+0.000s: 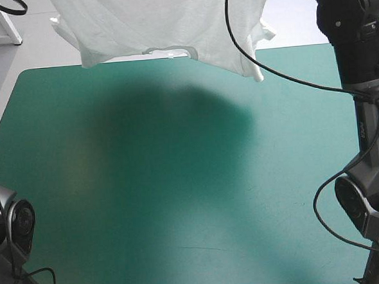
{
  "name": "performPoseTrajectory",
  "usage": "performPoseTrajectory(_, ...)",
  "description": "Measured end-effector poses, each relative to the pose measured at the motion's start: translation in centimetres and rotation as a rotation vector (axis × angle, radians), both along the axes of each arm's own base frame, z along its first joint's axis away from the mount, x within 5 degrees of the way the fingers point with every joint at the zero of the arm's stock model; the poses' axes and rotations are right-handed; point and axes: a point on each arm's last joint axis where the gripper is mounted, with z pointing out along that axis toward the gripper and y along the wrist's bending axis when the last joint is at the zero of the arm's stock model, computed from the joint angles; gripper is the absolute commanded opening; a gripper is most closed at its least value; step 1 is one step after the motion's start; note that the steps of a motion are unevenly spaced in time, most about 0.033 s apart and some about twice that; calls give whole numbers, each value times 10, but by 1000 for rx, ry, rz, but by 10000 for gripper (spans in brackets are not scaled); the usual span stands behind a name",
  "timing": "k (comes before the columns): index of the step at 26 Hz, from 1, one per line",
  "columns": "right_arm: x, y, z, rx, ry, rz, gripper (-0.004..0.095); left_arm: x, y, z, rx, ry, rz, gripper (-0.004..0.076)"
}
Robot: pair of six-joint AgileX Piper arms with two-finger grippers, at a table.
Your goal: Fold the cloth
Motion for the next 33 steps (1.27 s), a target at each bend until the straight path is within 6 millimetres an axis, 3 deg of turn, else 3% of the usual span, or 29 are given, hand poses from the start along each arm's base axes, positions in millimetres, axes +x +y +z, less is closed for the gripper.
performPoseTrajectory(4, 33, 7, -36, -28, 253, -27, -18, 37, -3, -37, 40, 197, -38, 19)
performPoseTrajectory(7, 71, 14, -82, -68, 486, -85, -17, 69, -5, -76, 79, 384, -64, 19)
performPoseTrajectory(11, 115, 24, -156, -176, 792, -162, -17, 115, -3, -148, 49, 700, -56, 19)
performPoseTrajectory(14, 135, 30, -203, -239, 972, -186, -17, 139, 2, -208, 32, 935, -14, 19)
performPoseTrajectory(18, 143, 32, -251, -329, 1196, -210, -17, 146, 3, -281, 86, 1222, -23, 19)
performPoseTrajectory(19, 140, 30, -269, -388, 1313, -220, -17, 142, 3, -305, 113, 1328, -37, 19)
performPoseTrajectory(21, 136, 30, -284, -424, 1396, -213, -17, 135, 3, -322, 123, 1412, -49, 19)
performPoseTrajectory(26, 109, 30, -307, -454, 1558, -147, -17, 98, 3, -352, 129, 1565, -56, 19)
performPoseTrajectory(28, 66, 19, -311, -473, 1653, -121, -17, 48, 3, -346, 124, 1578, -36, 19)
performPoseTrajectory(29, 56, 15, -310, -473, 1666, -117, -17, 34, 3, -340, 122, 1565, -33, 19)
performPoseTrajectory(33, -27, -10, -298, -452, 1714, -77, -17, -62, 1, -327, 110, 1599, -44, 19)
